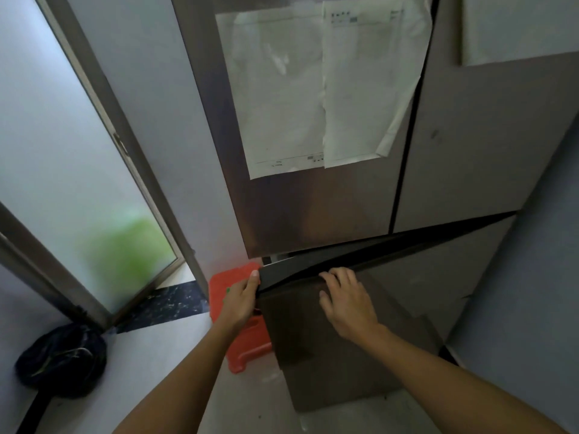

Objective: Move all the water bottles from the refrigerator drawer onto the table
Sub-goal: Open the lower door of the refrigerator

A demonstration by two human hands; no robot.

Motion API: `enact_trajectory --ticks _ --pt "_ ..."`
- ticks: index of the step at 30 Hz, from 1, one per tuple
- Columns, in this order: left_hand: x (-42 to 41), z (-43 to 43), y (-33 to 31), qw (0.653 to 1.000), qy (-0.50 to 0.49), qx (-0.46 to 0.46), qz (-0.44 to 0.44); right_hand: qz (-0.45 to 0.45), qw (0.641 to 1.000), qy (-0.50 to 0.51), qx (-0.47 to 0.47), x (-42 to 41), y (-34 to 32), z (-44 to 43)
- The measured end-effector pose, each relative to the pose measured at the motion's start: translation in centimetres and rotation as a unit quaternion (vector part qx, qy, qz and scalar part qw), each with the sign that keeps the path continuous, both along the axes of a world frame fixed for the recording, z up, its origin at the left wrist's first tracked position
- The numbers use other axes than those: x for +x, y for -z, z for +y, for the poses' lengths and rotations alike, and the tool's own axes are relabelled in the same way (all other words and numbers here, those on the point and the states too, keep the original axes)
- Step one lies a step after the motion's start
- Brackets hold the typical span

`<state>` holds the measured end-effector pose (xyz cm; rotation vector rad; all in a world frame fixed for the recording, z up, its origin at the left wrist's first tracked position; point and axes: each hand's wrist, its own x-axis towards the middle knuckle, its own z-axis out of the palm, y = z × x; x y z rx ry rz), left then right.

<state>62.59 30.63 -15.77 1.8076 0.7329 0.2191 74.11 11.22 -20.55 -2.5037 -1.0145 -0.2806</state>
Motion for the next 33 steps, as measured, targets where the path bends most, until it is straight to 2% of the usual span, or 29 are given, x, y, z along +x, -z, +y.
enact_trajectory --ticks 5,9,13,20,26,29,33 --pt "-5.0 -4.0 -1.7 0.996 0.083 -0.009 0.026 0.038 0.996 0.038 0.077 -4.3 -0.8 -4.1" --pt "-8.4 -7.4 -1.9 0.988 0.152 -0.003 0.034 0.098 0.981 0.109 0.124 -8.2 -2.1 -8.5" --pt "-9.9 -9.9 -2.1 0.972 0.219 0.057 0.058 0.151 0.964 0.166 0.145 -10.8 -3.8 -13.4" --pt "-7.4 -15.6 -3.1 0.946 0.298 0.111 0.056 0.164 0.955 0.23 0.085 -12.9 -6.1 -22.9" --pt "-2.4 -24.3 -3.2 0.907 0.381 0.174 0.046 0.192 0.946 0.26 0.03 -12.9 -8.0 -31.1" --pt "0.3 -29.4 -2.6 0.899 0.401 0.175 0.032 0.188 0.943 0.273 0.002 -11.8 -8.3 -35.5" --pt "3.8 -36.2 -1.8 0.889 0.403 0.219 0.011 0.166 0.948 0.27 -0.035 -9.8 -8.3 -41.7"
